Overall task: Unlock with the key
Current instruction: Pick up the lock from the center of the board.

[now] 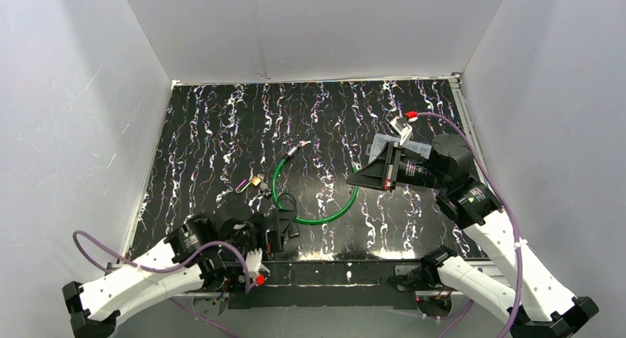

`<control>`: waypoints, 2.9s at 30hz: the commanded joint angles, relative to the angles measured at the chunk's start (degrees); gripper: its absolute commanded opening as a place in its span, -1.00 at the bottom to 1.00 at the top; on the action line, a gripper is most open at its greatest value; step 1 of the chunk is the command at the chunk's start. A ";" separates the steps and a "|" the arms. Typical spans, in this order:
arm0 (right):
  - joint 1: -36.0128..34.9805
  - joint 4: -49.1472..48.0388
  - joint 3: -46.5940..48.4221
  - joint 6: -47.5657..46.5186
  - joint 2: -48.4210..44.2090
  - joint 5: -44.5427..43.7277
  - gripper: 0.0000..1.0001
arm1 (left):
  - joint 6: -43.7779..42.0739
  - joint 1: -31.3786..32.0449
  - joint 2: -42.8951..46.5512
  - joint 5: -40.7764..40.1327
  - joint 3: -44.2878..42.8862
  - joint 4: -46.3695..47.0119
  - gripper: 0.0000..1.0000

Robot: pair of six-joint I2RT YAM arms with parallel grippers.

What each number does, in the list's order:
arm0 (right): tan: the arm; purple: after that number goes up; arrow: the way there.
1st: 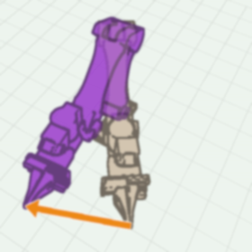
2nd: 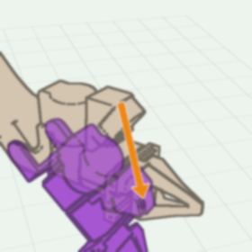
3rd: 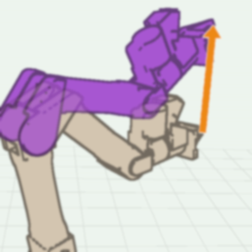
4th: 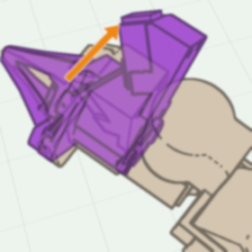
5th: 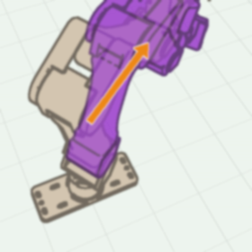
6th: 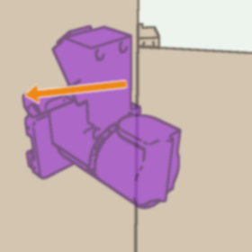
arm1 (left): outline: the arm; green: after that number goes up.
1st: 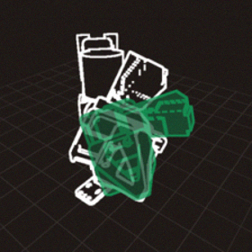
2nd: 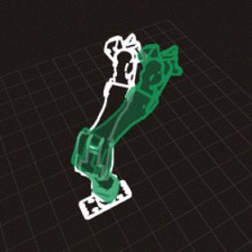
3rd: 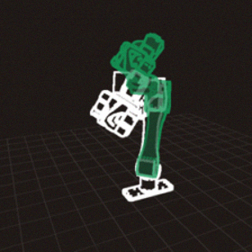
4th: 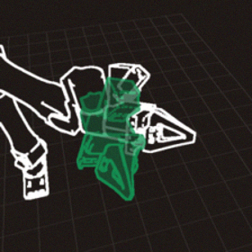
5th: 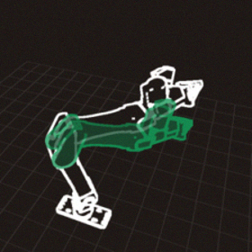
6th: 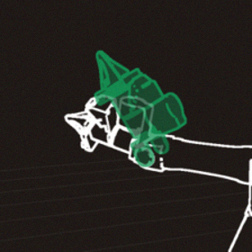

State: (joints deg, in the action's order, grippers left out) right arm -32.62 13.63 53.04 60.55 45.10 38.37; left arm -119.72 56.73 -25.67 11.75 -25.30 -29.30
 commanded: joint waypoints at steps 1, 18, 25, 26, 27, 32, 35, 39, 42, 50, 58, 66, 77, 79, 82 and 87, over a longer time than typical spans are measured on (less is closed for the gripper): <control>0.44 -1.30 1.67 -1.06 -0.19 1.58 -0.97 | 3.60 -0.35 -9.83 4.84 -10.77 -15.37 0.96; 4.83 0.45 5.59 -1.97 -0.47 5.81 -0.97 | -7.80 -7.22 -41.49 15.42 -23.27 -30.47 0.96; 6.71 1.27 5.67 -2.46 -1.21 7.39 -0.97 | -6.93 -7.42 -49.04 19.41 -24.61 -24.97 0.97; 6.82 1.46 5.80 -2.60 -1.44 7.36 -0.97 | -6.57 -7.55 -50.20 19.50 -25.22 -24.44 0.97; 6.86 1.76 5.95 -2.84 -1.63 7.36 -0.97 | -6.35 -7.72 -51.31 19.59 -25.73 -24.02 0.96; 7.20 3.66 6.20 -4.33 -2.19 7.46 -0.97 | -8.05 -8.63 -56.90 18.65 -27.64 -23.75 0.96; 7.52 5.04 7.10 -5.60 -2.39 7.43 -0.97 | -9.43 -9.06 -59.75 17.04 -28.31 -23.81 0.96; 7.75 9.84 9.32 -9.44 -2.94 6.46 -0.97 | -9.27 -10.15 -61.88 15.50 -28.38 -22.89 0.79; 7.84 12.60 10.38 -11.61 -3.71 5.57 -0.97 | -8.06 -10.69 -62.55 14.90 -27.83 -20.13 0.55; 7.97 14.97 11.48 -12.69 -4.89 5.18 -0.97 | -9.72 -10.79 -65.61 13.02 -29.39 -21.75 0.31; 8.10 17.92 12.71 -13.94 -5.38 4.29 -0.97 | -14.17 -10.77 -68.88 9.39 -31.32 -24.57 0.12; 8.34 18.33 12.11 -14.46 -5.51 4.55 -0.97 | -16.63 -10.73 -67.45 9.17 -29.25 -22.59 -0.13; 8.69 18.63 11.92 -15.01 -5.16 5.11 -0.97 | -17.51 -10.32 -63.93 11.08 -26.01 -21.81 0.01; 8.71 18.86 11.96 -15.11 -5.12 5.15 -0.97 | -17.39 -10.32 -63.80 11.51 -25.58 -21.39 -0.04; 8.80 19.48 12.24 -15.38 -4.96 5.32 -0.97 | -17.26 -10.22 -63.65 11.90 -24.97 -20.19 -0.13; 8.97 20.04 12.53 -15.82 -4.76 5.33 -0.97 | -18.15 -9.77 -63.57 12.28 -24.63 -18.93 -0.39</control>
State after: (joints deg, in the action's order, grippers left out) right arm -23.99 33.89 63.24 46.06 40.23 42.83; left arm -119.37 46.30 -90.19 21.91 -51.48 -49.10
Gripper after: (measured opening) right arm 0.029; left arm 0.363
